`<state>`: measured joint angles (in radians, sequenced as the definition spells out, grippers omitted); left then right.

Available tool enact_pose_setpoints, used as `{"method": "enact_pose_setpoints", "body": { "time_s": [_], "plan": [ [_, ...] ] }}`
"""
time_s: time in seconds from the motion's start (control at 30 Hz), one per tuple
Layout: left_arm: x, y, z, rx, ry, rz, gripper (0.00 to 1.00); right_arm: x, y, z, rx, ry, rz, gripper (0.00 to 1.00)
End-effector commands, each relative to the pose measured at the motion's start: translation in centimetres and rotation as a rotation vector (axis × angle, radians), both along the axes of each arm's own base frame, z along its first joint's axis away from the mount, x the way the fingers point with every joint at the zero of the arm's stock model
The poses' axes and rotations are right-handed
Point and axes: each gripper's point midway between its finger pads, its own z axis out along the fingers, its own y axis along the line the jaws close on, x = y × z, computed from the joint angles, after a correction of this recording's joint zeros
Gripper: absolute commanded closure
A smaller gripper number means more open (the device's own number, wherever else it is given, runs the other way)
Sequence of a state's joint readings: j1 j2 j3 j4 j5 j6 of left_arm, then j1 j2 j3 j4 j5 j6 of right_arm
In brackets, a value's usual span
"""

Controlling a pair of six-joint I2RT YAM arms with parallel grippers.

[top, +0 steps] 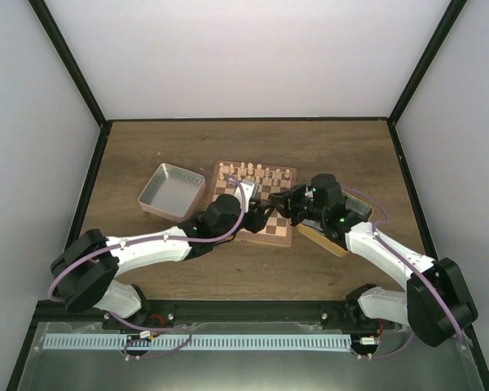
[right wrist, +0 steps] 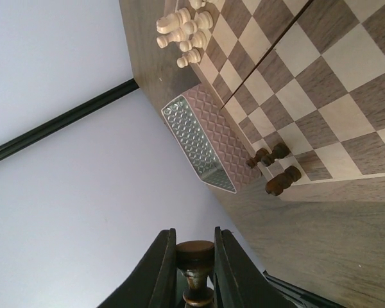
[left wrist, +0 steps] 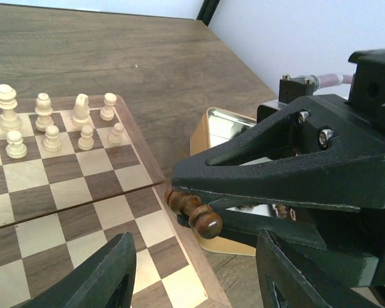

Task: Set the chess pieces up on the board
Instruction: Place the chess piece on the chessboard.

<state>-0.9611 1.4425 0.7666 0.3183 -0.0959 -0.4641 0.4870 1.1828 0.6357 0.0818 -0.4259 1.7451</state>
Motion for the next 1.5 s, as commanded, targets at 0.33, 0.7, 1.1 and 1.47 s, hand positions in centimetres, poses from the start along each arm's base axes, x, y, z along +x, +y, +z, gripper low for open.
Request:
{"method": "enact_pose_setpoints", "body": {
  "time_s": [0.33, 0.7, 1.1, 1.47],
  "plan": [
    [1.6, -2.6, 1.4, -0.074, -0.041, 0.0, 0.71, -0.5, 0.9, 0.0, 0.046, -0.006, 0.037, 0.87],
    [1.6, -2.7, 0.6, -0.039, -0.046, -0.008, 0.87, -1.3, 1.8, 0.9, 0.074, -0.046, 0.12, 0.87],
    [0.2, -1.5, -0.2, 0.141, 0.058, -0.084, 0.96, -0.8, 0.2, 0.5, -0.154, -0.241, 0.147, 0.34],
    [-0.3, 4.7, -2.9, 0.53, 0.355, -0.101, 0.96, -0.3, -6.3, -0.7, -0.532, -0.366, 0.022, 0.28]
  ]
}}
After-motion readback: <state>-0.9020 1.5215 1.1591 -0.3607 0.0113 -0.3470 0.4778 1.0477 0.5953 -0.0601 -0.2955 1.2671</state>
